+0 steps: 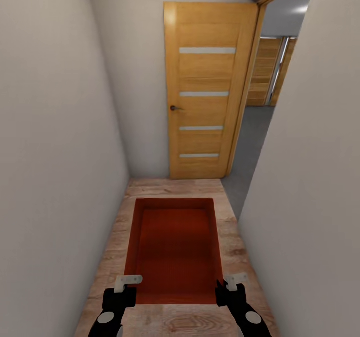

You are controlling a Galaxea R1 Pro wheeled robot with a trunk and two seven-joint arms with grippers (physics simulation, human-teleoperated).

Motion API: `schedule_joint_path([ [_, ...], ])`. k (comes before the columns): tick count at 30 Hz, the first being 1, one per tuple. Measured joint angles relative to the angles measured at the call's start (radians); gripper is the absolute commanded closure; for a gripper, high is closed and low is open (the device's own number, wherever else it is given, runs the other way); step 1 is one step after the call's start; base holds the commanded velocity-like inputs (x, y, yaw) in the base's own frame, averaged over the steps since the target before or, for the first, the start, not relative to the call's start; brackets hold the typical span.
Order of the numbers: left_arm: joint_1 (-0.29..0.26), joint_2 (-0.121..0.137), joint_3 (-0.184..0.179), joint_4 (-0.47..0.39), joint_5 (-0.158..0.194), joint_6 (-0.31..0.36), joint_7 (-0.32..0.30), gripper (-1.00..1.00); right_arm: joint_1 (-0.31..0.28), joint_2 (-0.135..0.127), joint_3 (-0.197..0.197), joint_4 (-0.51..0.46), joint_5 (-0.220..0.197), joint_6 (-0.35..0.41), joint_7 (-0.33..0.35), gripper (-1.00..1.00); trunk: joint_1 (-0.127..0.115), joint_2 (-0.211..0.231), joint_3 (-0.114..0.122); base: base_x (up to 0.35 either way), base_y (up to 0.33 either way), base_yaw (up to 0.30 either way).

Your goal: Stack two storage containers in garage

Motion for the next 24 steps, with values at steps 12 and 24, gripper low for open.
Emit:
schedule_joint_path([
  [12, 0.000, 0.001, -0.001, 0.000, 0.000, 0.000, 0.000, 1.00, 0.000, 0.000, 0.000, 0.000, -0.001, 0.000, 0.000, 1.00, 0.000, 0.000, 0.000, 0.323, 0.015, 0.000],
  [24, 0.000, 0.000, 0.000, 0.000, 0.000, 0.000, 0.000, 1.00, 0.000, 0.000, 0.000, 0.000, -0.001, 0.000, 0.000, 1.00, 0.000, 0.000, 0.000, 0.323, 0.100, 0.000],
])
